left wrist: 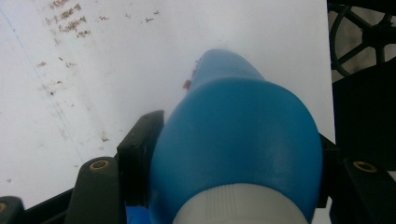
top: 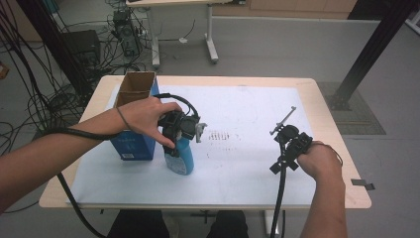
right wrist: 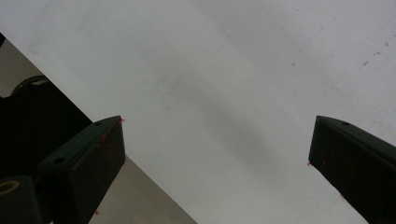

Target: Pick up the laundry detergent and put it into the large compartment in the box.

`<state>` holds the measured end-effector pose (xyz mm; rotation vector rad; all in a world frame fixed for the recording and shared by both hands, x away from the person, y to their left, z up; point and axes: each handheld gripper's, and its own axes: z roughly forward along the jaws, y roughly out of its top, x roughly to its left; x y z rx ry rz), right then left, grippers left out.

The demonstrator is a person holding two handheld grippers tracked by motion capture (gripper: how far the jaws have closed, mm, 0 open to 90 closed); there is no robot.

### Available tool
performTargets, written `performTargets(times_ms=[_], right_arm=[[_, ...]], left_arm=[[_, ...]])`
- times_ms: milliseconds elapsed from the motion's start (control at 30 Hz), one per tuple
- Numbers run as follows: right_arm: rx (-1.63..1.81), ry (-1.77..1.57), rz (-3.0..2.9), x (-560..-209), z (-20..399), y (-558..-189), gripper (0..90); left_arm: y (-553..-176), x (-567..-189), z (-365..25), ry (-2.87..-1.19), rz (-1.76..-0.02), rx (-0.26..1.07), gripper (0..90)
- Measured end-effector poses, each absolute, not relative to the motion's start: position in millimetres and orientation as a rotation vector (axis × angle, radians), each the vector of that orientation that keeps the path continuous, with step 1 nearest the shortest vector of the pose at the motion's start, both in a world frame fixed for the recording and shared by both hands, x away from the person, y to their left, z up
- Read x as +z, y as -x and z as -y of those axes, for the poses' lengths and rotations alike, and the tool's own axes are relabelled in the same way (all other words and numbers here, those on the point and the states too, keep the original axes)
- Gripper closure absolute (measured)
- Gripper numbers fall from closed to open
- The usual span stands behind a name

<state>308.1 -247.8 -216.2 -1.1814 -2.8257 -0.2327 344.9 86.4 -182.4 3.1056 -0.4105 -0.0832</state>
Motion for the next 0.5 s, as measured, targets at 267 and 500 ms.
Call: performTargets(times_ms=[267, 500], right_arm=[[-0.236, 1.181, 2.822, -218.4, 248.5, -307.8, 3.9], [-0.239, 1.175, 2.826, -220.0, 248.9, -307.2, 3.8]], left_arm=[[-343.6, -182.1, -84.7, -3.114, 0.409, -0.081, 36.9], [-342.3, -181.4, -86.0, -3.112, 0.401, -0.080, 37.2]])
